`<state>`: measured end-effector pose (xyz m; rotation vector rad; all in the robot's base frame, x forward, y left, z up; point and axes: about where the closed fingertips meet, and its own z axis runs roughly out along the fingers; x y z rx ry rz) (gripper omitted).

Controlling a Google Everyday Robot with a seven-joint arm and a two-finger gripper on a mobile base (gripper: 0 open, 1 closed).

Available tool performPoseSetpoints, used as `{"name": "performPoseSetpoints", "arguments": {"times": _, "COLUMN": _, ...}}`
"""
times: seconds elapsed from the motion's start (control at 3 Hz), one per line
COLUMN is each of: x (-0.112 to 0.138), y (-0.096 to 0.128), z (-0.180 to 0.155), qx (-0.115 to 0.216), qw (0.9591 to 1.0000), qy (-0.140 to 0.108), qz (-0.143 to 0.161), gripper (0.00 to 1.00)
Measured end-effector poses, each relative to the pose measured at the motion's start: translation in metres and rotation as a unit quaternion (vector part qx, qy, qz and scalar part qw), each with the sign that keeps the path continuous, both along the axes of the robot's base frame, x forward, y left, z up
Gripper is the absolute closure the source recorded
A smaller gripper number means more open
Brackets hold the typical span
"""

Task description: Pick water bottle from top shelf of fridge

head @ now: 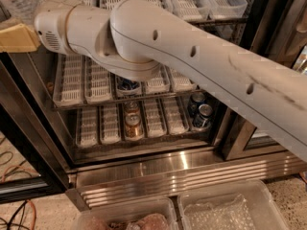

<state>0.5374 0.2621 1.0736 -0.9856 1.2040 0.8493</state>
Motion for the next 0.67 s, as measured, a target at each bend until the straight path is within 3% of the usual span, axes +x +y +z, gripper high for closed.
{"name": "performPoseSetpoints", "arguments": {"times": 0.67, "x": -0.0014, "y": -0.0025, "z": 0.0009, "qx": 0.002, "qw": 1.0000, "qy": 0.001, "qz": -0.007, "gripper": 0.00}}
